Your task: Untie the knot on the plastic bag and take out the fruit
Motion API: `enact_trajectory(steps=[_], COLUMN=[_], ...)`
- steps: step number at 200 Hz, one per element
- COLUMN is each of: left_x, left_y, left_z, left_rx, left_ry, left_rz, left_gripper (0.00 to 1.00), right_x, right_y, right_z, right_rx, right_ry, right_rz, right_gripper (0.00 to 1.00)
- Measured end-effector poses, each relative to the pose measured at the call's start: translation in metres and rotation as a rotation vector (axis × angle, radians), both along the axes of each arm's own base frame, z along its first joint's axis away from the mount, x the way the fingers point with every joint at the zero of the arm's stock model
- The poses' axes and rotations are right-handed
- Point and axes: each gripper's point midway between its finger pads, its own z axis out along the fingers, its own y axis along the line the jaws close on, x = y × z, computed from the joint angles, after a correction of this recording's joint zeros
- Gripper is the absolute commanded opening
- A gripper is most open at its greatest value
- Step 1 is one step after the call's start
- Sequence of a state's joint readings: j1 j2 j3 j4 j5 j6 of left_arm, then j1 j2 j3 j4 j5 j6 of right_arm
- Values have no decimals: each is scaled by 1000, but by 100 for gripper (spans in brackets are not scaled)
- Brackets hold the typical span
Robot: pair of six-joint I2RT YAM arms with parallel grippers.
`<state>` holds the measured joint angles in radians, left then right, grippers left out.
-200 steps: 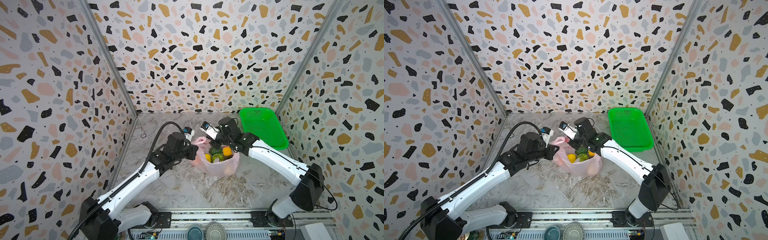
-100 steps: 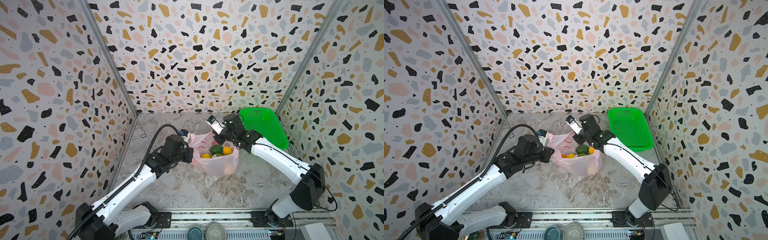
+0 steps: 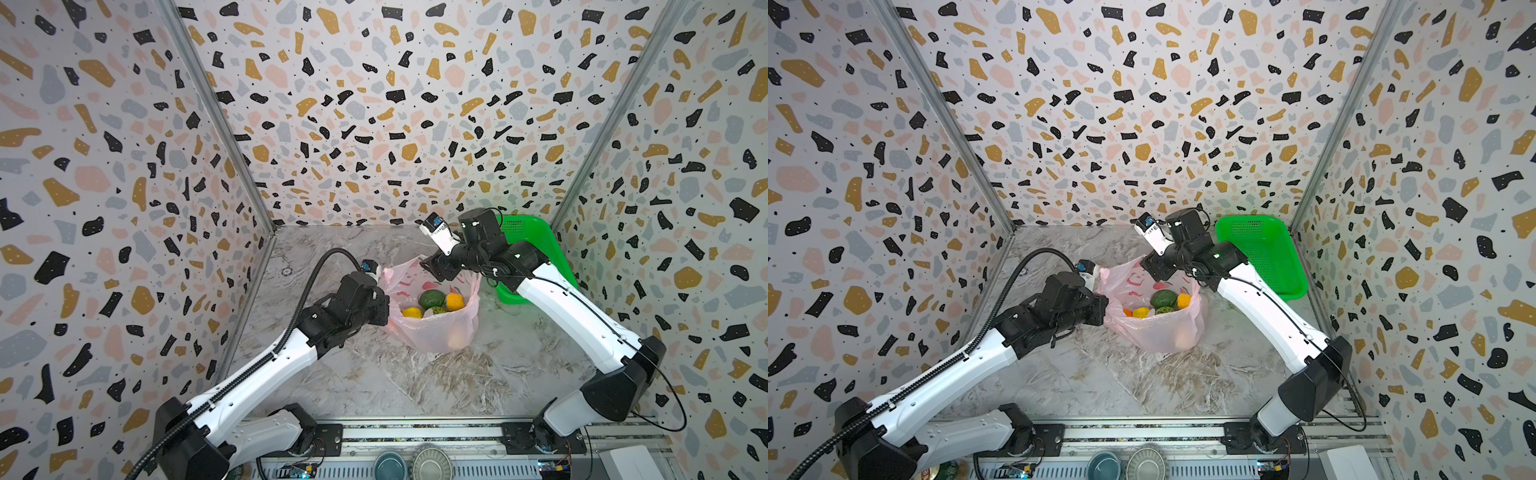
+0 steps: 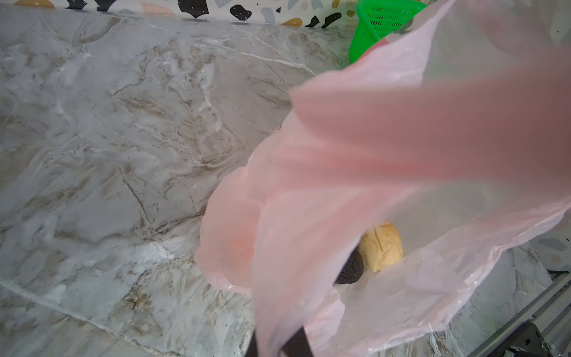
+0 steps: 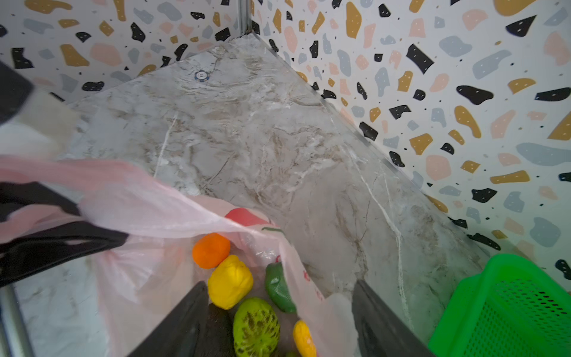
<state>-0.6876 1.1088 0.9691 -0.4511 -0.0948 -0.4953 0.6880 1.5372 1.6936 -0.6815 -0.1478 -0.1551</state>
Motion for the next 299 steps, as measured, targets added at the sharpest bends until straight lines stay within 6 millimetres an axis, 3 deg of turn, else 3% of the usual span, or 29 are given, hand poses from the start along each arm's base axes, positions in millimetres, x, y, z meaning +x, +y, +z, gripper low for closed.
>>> enact_trajectory(steps=[54,83,106,132,187,221,241,268,299], left_x=[-7,-18,-24,-24,-19,-23,-25,-24,-15], left_y=[-3,-8,-8,-10,-12,3,2,-13,-35], left_z=[13,-10,-29,-32,-26,-31,-29,-30,-2], left_rx=[-59,-53,-35,-48,-64,-49,-53,-19,-13], left_ry=[-60,-31,-6,-15,-66,-85,-89,-55,-69], left_rz=[27,20,27,38,69,117,101,34,-36], left_gripper=[0,0,0,0,0,0,22,63,99], right_x=[-74,-93,-95,-88,-46,-60,-69,-65,-61], right_y=[19,26,22,16,16,-18,-32,-30,-24], right_z=[6,-25,-68,-116,-162,-211,-222,-209,-196], right_rx=[85,81,44,-8,-82,-170,-195,-154,-108], right_ry=[216,326,402,449,389,428,443,409,377], right_rz=[122,117,74,-6,-174,-274,-300,-303,-295], right_gripper=[76,73,67,64,62,67,69,69,69])
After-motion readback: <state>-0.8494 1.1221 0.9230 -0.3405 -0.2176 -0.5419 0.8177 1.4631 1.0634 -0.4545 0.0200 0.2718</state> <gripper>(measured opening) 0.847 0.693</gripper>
